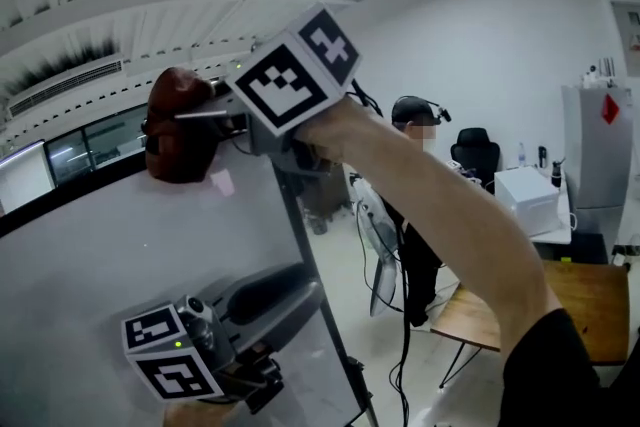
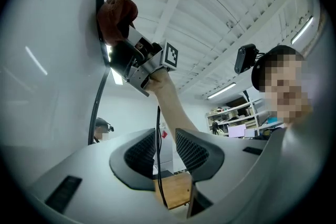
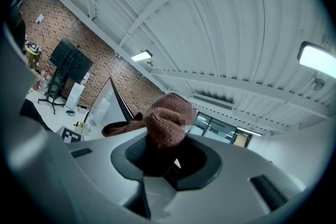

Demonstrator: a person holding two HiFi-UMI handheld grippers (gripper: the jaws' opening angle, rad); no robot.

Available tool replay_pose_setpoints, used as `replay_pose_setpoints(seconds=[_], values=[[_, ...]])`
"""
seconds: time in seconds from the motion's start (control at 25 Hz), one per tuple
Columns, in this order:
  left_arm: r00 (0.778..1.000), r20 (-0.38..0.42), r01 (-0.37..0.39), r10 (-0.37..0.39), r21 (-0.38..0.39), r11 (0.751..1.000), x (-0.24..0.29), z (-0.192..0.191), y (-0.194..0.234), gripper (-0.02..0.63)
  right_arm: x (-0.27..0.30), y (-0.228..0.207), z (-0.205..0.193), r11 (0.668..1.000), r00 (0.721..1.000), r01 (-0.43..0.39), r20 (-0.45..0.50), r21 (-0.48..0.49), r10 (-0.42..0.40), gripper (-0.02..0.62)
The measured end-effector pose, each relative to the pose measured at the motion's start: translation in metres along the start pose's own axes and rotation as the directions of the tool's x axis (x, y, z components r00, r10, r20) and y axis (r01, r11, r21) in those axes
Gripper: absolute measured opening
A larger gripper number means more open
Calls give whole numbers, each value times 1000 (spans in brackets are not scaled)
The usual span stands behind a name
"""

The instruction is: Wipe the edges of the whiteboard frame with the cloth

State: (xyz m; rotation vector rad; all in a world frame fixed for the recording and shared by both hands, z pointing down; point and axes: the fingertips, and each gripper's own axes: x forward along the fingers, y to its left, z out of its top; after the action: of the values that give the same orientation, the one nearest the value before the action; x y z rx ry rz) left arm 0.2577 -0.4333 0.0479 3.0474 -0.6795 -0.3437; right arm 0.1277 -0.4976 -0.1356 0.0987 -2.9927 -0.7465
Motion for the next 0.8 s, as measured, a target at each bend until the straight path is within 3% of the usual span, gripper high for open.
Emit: replay_pose_setpoints(seconds=[0.28,0.8], values=[[1000,-15,-15,14,-25,1000,32,-12,14,114,-27,-24,-11,1000,1000,8,7,-13,-8,115],[992,-13,126,-126,-35,991,7,-11,1,114,-63,-64,-33,978,980,198,-4,60,-198,115]])
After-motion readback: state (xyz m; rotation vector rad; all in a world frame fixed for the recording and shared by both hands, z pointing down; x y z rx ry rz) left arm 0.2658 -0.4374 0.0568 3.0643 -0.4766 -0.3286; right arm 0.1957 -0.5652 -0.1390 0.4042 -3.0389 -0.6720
